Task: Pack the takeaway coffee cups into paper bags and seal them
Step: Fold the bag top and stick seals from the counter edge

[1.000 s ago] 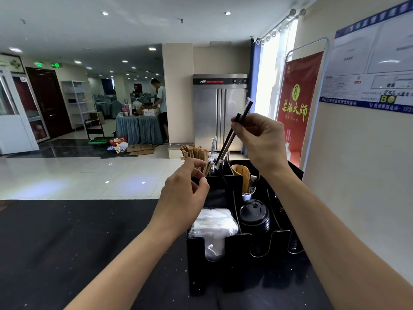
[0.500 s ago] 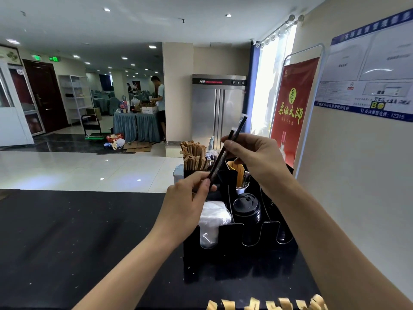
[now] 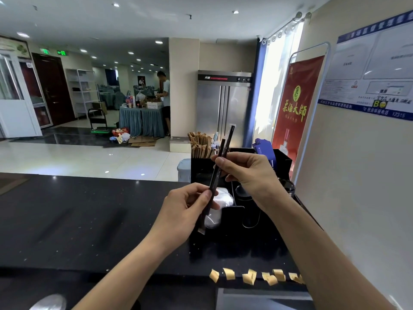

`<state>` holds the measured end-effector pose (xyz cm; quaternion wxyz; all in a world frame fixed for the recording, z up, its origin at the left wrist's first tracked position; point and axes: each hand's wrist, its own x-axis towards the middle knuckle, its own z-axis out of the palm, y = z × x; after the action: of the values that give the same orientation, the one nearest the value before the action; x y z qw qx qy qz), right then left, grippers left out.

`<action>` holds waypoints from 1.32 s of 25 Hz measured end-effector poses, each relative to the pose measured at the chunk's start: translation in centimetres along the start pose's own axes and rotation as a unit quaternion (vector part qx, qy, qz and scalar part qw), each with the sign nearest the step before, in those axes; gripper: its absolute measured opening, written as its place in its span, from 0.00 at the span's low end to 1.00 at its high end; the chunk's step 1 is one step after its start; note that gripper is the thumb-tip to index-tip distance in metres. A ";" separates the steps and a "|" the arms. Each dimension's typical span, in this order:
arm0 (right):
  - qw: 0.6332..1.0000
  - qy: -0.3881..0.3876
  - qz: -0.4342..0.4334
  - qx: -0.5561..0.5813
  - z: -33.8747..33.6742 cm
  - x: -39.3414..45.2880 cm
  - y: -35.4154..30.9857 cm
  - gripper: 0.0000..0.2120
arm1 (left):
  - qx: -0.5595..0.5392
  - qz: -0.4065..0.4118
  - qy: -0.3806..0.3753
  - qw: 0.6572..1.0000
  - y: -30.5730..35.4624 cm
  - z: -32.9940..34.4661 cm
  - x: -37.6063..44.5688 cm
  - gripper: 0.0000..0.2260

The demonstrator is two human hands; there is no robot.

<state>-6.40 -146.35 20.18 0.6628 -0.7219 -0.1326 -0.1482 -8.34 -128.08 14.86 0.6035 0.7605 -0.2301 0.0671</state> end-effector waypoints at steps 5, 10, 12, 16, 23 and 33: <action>0.998 -0.048 0.011 -0.033 1.1 -3.1 -0.7 0.10 | -0.005 0.007 -0.016 1.000 0.6 -0.5 -2.7 0.06; 0.996 -0.071 0.016 -0.059 1.5 -6.0 -0.9 0.13 | -0.006 0.016 -0.020 1.000 0.7 -0.7 -5.3 0.05; 0.994 -0.083 0.016 -0.073 1.7 -7.0 -1.0 0.14 | -0.013 0.021 -0.022 0.999 0.9 -0.8 -6.3 0.05; 0.992 -0.085 0.022 -0.092 3.0 -8.9 -0.9 0.13 | -0.014 0.015 -0.017 1.000 0.9 -0.7 -7.8 0.06; 0.997 -0.005 0.036 -0.066 4.5 -11.8 0.0 0.08 | 0.024 0.015 0.010 1.000 0.6 -1.0 -10.5 0.08; 0.997 0.046 0.055 -0.037 6.2 -17.5 1.1 0.07 | 0.043 -0.002 -0.004 0.999 -1.7 -1.5 -15.8 0.06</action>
<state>-21.83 -140.18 11.84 0.6479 -0.7448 -0.0563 -0.1495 -21.30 -122.13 7.81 0.5694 0.7866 -0.2276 0.0727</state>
